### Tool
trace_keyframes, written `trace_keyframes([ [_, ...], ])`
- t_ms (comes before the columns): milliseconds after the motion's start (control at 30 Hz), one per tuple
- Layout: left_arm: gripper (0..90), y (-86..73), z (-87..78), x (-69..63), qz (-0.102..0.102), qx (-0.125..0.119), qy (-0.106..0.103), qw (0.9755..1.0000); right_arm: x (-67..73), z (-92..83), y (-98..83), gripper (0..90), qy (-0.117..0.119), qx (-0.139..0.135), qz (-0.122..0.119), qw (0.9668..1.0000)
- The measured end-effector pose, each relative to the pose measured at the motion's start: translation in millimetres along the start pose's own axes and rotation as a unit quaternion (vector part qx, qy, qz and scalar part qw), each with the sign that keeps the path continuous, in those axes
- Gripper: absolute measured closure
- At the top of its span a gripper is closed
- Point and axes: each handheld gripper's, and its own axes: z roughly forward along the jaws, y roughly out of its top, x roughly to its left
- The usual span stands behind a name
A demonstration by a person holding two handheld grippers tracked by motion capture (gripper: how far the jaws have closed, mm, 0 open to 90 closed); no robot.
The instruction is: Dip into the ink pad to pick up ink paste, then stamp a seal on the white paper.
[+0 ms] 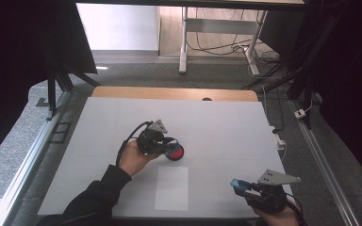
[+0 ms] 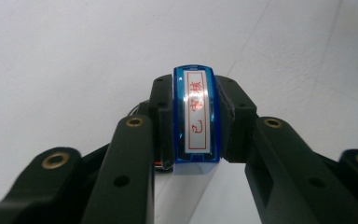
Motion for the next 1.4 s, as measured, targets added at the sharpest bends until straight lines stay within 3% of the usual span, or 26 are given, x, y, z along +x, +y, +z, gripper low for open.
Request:
trace_keyframes([
  [400, 70.4, -2.2, -26.3, -12.2, 0.007, -0.019, -0.014, 0.9997, 0.7, 0.4, 0.0, 68.3, 0.001, 0.004, -0.002, 1.0000],
  [967, 70.4, -8.3, -47.0, -35.2, 0.014, -0.027, -0.038, 0.9988, 1.3, 0.5, -0.3, 68.4, 0.004, 0.007, -0.004, 1.0000],
  [1167, 70.4, -11.3, -49.3, -41.6, 0.002, -0.019, -0.045, 0.9988, 2.0, 0.8, 0.3, 68.4, 0.003, 0.011, -0.008, 0.9999],
  [1400, 70.5, -15.3, -51.4, -48.1, 0.002, -0.021, -0.046, 0.9987, 1.9, 0.6, 0.1, 68.4, 0.004, 0.011, -0.009, 0.9999],
])
